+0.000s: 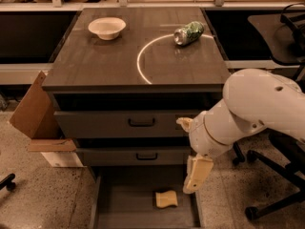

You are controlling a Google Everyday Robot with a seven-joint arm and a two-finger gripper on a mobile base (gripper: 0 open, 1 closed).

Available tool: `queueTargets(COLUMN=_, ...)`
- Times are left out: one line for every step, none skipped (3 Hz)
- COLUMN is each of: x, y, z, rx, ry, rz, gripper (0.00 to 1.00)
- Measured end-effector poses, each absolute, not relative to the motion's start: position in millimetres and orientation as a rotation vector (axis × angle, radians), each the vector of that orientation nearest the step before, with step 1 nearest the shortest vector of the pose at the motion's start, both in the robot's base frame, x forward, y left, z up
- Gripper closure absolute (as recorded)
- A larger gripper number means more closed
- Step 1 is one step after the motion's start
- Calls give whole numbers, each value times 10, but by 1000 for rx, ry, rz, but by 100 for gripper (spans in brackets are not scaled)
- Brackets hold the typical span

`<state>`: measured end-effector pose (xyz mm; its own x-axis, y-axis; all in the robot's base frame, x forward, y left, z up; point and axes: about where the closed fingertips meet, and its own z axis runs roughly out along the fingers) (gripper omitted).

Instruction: Pick sponge from bottom drawer and place on counter

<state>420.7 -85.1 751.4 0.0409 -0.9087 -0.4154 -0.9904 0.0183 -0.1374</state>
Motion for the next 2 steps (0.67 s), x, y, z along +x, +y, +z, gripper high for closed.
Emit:
queueTargets(x=4207, y=-851, z=7514, rx=-1938, ry=1915, rz=285, gripper=0)
queueTargets(x=4237, y=-819, z=7448, rx=-1926, ry=1930, rz=305, gripper=0)
